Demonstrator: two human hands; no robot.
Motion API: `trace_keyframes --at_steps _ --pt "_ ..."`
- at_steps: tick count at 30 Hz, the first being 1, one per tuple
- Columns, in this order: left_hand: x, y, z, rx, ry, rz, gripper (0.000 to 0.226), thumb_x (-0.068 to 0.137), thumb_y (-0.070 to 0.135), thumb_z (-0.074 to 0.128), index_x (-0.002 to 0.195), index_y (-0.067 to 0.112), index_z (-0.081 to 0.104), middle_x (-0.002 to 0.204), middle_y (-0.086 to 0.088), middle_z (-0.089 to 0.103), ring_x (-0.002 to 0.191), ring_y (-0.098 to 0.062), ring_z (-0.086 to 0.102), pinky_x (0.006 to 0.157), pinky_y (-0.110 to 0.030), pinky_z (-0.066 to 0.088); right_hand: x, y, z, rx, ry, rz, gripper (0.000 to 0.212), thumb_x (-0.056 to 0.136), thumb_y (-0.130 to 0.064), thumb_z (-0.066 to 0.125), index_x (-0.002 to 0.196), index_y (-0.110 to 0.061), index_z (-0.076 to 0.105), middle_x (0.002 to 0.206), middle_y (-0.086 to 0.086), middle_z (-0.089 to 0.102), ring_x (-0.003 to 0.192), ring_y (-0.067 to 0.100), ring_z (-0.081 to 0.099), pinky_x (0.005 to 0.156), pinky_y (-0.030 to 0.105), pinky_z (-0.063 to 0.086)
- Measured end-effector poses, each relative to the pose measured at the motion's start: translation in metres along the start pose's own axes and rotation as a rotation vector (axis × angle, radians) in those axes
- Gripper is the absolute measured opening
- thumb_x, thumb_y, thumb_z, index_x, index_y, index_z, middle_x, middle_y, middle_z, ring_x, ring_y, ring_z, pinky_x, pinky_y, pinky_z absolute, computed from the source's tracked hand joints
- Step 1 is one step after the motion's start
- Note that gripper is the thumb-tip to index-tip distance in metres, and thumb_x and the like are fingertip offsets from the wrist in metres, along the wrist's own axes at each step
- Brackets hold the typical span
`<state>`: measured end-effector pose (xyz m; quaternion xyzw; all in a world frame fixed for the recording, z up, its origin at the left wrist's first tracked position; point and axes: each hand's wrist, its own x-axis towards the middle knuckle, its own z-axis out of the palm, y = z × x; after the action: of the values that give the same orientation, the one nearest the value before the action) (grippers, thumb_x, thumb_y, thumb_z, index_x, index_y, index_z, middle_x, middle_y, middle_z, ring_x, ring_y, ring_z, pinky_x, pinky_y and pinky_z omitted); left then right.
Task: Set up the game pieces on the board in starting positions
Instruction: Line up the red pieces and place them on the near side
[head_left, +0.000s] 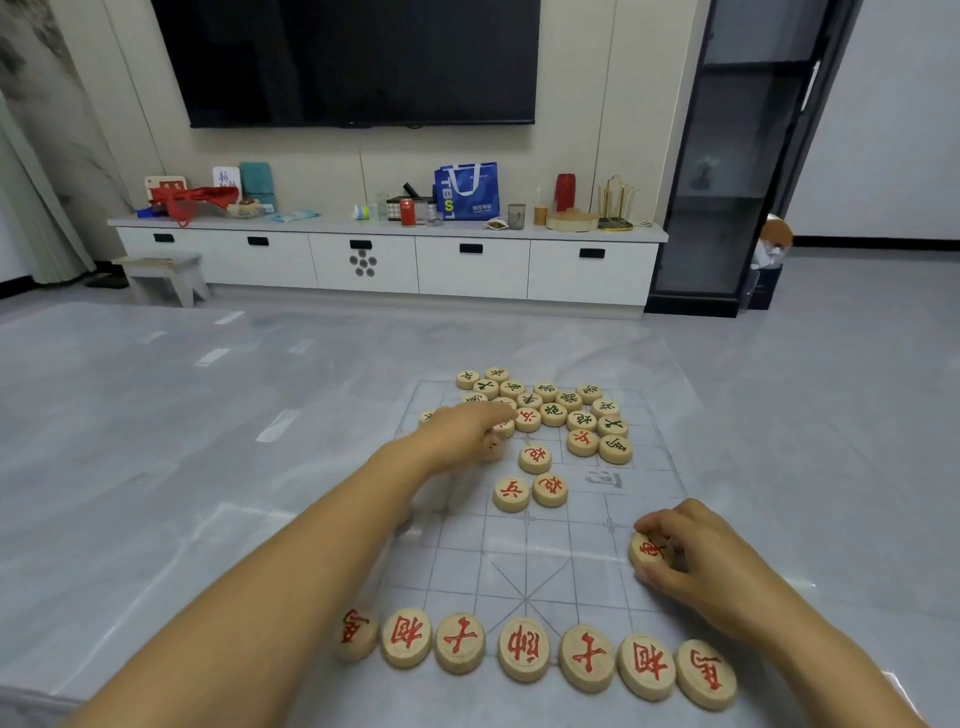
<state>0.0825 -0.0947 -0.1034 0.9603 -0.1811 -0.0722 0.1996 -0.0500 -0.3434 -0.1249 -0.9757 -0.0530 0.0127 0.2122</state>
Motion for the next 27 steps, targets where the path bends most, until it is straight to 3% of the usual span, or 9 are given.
trace_keyframes --at_steps 3,5,8,12,16,21,24,27 --pt "0.023 0.007 0.012 0.186 -0.101 0.086 0.036 0.095 0.03 0.034 0.129 0.029 0.049 0.135 0.004 0.05 0.123 -0.024 0.045 0.098 -0.042 0.041 -0.001 0.002 -0.001 0.008 0.003 -0.022 0.042 0.088 -0.039 0.055 0.127 -0.03 0.045 0.11 -0.016 0.039 0.105 0.002 0.042 0.092 0.017 0.04" --pt "0.03 0.006 0.012 0.252 -0.091 0.078 0.038 0.095 0.019 0.036 0.13 0.022 0.049 0.141 0.002 0.045 0.128 -0.023 0.041 0.099 -0.042 0.039 -0.002 0.003 -0.002 0.028 0.003 -0.018 0.043 0.087 -0.038 0.057 0.127 -0.03 0.044 0.109 -0.017 0.04 0.104 0.001 0.041 0.092 0.017 0.04" --pt "0.029 -0.012 0.005 0.344 -0.079 0.02 0.043 0.096 0.018 0.034 0.137 0.025 0.041 0.149 0.0 0.035 0.133 -0.026 0.035 0.108 -0.04 0.032 -0.001 0.008 -0.002 0.037 -0.016 -0.007 0.045 0.086 -0.038 0.058 0.128 -0.03 0.044 0.108 -0.018 0.039 0.102 0.0 0.04 0.089 0.014 0.037" --pt "0.003 -0.054 -0.01 0.439 -0.048 0.008 0.035 0.091 0.012 0.043 0.124 0.019 0.051 0.139 0.003 0.046 0.119 -0.025 0.04 0.099 -0.038 0.039 -0.003 0.017 -0.003 0.018 -0.017 -0.012 0.042 0.087 -0.035 0.057 0.127 -0.028 0.045 0.109 -0.015 0.04 0.102 0.003 0.042 0.085 0.014 0.035" --pt "-0.043 -0.092 -0.026 0.413 -0.03 -0.054 0.032 0.084 0.022 0.03 0.101 0.016 0.057 0.122 0.002 0.058 0.098 -0.021 0.041 0.088 -0.034 0.04 -0.011 0.029 -0.006 0.004 -0.007 0.013 0.038 0.089 -0.035 0.054 0.126 -0.028 0.047 0.109 -0.01 0.042 0.099 0.006 0.044 0.081 0.015 0.034" --pt "-0.11 -0.11 -0.024 0.359 -0.003 -0.139 0.033 0.096 0.02 0.039 0.127 0.02 0.051 0.129 0.001 0.05 0.108 -0.022 0.044 0.095 -0.028 0.037 -0.026 0.042 -0.01 0.019 -0.027 0.027 0.034 0.089 -0.032 0.055 0.122 -0.032 0.048 0.108 -0.008 0.042 0.096 0.007 0.045 0.079 0.017 0.036" --pt "-0.145 -0.1 -0.021 0.186 0.035 -0.185 0.031 0.095 0.031 0.046 0.122 0.02 0.056 0.112 0.0 0.049 0.098 -0.016 0.048 0.088 -0.023 0.038 -0.039 0.046 -0.013 0.031 -0.058 0.015 0.028 0.087 -0.029 0.058 0.102 -0.047 0.044 0.108 -0.006 0.045 0.091 0.006 0.047 0.075 0.017 0.038" --pt "-0.17 -0.09 -0.015 0.091 0.033 -0.243 0.027 0.087 0.031 0.058 0.113 0.021 0.059 0.105 0.002 0.048 0.09 -0.013 0.051 0.085 -0.023 0.042 -0.051 0.049 -0.015 0.065 -0.077 0.013 0.042 0.083 -0.025 0.063 0.087 -0.061 0.043 0.104 -0.007 0.048 0.089 0.009 0.05 0.084 0.024 0.043"
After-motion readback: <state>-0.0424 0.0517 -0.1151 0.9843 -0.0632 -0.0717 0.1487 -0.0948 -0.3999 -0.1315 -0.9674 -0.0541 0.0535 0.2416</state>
